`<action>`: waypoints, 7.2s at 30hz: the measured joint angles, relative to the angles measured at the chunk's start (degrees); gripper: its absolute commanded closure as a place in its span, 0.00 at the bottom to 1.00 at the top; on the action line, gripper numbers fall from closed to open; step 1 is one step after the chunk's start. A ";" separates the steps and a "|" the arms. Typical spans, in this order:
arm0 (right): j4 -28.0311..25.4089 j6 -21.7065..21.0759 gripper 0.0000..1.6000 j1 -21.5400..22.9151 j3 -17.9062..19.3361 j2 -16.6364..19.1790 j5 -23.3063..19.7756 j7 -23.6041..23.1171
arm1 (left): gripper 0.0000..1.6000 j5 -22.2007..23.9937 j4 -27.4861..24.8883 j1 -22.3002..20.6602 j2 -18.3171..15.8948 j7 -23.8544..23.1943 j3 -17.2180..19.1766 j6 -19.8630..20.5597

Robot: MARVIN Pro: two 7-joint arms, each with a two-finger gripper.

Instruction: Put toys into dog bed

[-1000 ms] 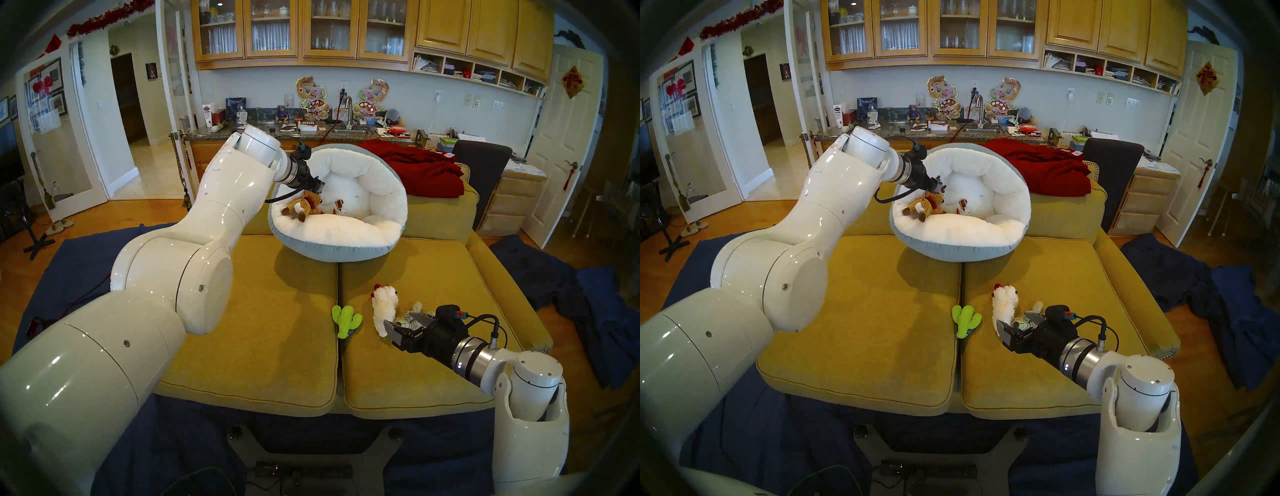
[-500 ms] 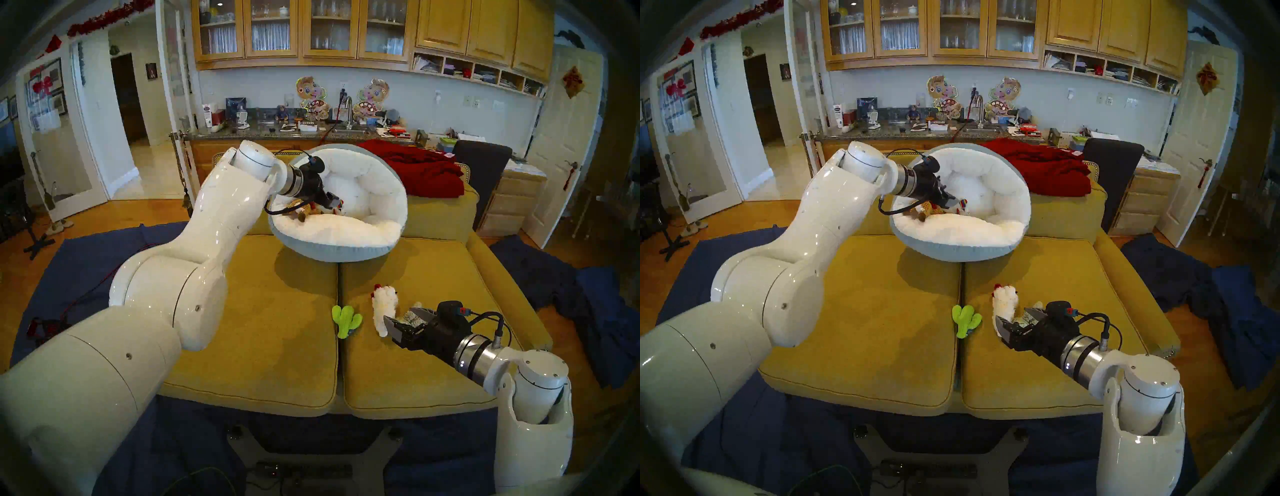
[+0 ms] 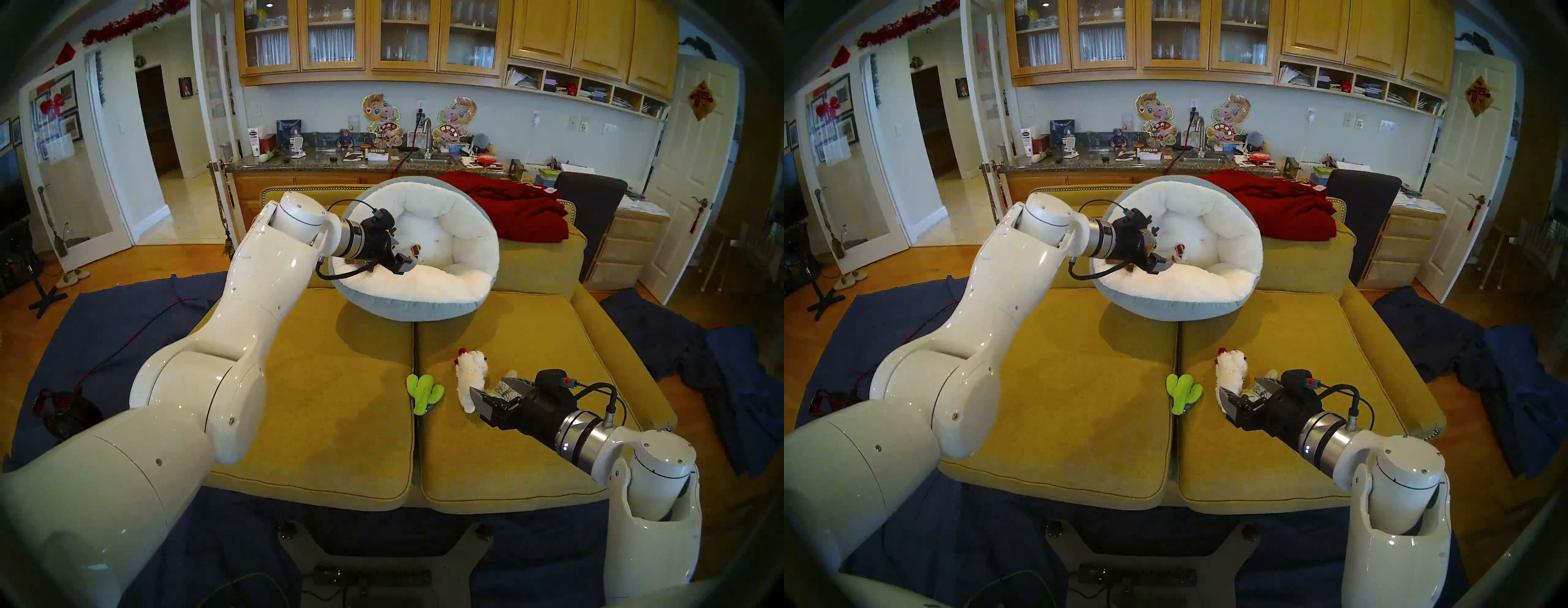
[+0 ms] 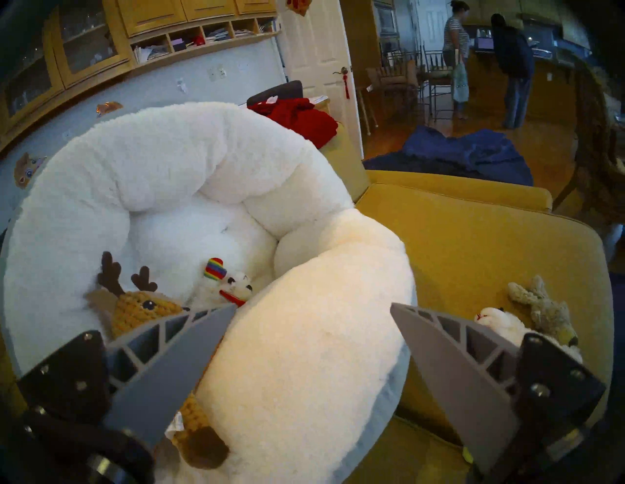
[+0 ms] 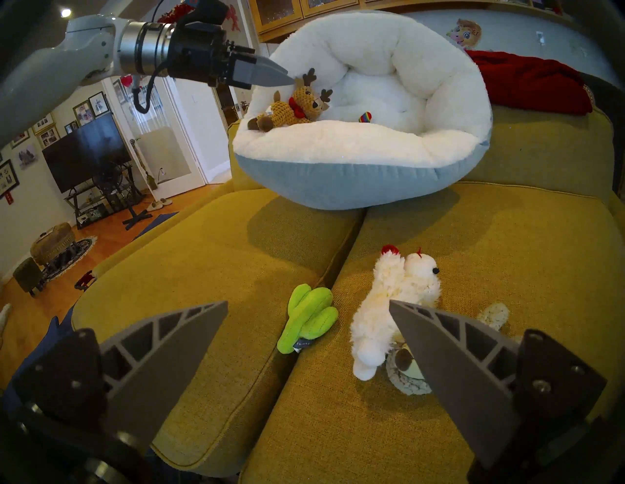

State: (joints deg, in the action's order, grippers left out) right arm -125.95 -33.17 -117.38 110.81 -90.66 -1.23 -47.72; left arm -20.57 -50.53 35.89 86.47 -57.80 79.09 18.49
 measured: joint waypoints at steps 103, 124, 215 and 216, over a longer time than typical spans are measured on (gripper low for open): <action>-0.76 -0.13 0.00 -0.37 -0.02 0.10 0.27 0.67 | 0.00 -8.96 -27.41 32.55 1.07 6.19 -9.62 22.42; -0.74 -0.12 0.00 -0.39 -0.02 0.12 0.25 0.69 | 0.00 -7.96 -15.99 30.47 5.59 10.75 -9.75 17.54; 1.25 -0.04 0.00 -0.36 -0.06 0.18 0.23 0.76 | 1.00 -12.76 -1.38 3.00 13.99 24.39 5.69 11.25; 1.29 -0.04 0.00 -0.36 -0.06 0.18 0.23 0.76 | 1.00 -12.82 -0.99 2.82 14.02 24.50 5.73 11.25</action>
State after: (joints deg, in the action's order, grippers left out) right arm -124.66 -33.21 -117.74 110.75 -90.48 -1.00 -46.96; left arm -33.39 -51.51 38.71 100.49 -33.29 84.82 29.73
